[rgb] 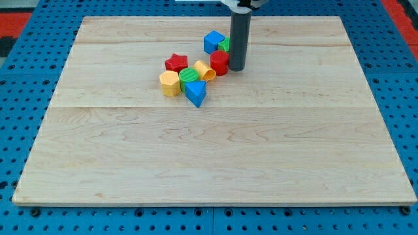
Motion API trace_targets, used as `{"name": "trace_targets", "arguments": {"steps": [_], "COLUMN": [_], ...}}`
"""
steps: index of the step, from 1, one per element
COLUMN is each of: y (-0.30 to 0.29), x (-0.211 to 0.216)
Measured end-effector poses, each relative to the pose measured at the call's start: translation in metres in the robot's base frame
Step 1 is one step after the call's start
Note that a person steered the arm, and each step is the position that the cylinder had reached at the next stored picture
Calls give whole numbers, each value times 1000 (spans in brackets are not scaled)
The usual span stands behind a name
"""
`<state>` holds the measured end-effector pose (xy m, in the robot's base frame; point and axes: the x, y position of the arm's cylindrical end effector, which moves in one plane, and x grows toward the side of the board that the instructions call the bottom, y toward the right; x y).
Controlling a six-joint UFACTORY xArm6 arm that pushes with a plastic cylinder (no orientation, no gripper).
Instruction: Slide the green star and blue cube towards top left
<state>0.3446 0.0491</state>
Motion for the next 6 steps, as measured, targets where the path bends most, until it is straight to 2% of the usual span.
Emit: {"name": "trace_targets", "arguments": {"steps": [1,2,3,4,5,6], "y": [22,6,-12,3,1,-12], "x": [-15,-58,-66,-76,-112,-121]}}
